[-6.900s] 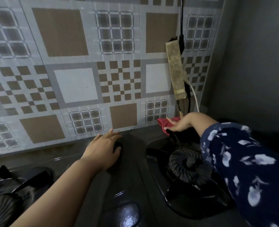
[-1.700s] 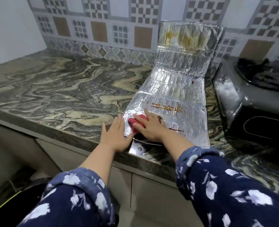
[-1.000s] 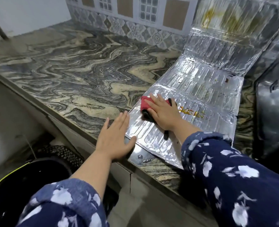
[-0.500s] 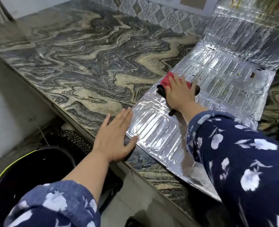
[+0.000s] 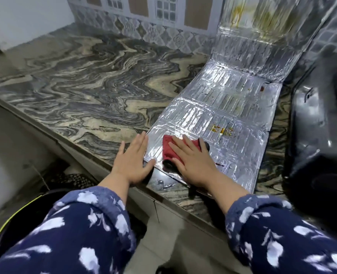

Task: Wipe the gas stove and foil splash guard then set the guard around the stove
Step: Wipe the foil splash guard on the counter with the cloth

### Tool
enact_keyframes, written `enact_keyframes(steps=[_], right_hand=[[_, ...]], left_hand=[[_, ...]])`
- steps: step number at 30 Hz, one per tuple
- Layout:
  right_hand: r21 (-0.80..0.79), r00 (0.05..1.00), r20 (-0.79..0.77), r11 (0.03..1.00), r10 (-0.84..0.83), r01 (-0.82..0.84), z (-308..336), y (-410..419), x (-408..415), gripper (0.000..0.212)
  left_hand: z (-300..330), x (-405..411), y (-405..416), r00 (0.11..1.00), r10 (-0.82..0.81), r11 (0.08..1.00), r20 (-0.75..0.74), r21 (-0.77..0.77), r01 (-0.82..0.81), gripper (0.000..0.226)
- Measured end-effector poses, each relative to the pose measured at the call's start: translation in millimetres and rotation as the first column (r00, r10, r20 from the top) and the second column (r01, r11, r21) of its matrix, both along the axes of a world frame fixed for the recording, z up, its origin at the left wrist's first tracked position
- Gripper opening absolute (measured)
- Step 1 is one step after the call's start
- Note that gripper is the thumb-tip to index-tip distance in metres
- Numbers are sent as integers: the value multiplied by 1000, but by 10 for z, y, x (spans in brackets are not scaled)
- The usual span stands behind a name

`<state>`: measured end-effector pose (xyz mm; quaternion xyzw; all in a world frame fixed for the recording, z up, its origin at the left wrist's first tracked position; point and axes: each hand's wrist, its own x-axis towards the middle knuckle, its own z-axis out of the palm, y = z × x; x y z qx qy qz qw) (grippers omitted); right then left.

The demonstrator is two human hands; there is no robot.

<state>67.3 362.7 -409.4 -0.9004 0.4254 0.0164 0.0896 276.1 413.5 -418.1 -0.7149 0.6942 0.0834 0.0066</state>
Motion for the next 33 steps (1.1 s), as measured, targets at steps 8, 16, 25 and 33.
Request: enact_keyframes(steps=[8, 16, 25, 33], right_hand=[[-11, 936, 7, 936, -351, 351, -4, -882, -466, 52], [8, 855, -20, 855, -518, 518, -3, -1355, -449, 52], [35, 930, -3, 929, -368, 367, 26, -46, -125, 54], [-6, 917, -84, 920, -391, 392, 8, 183, -738, 53]], left_hand=[[-63, 14, 10, 999, -14, 994, 31, -108, 17, 85], [-55, 14, 23, 999, -22, 991, 27, -131, 25, 83], [-78, 15, 7, 998, -29, 995, 48, -92, 34, 89], [-86, 31, 10, 999, -31, 994, 25, -105, 33, 91]])
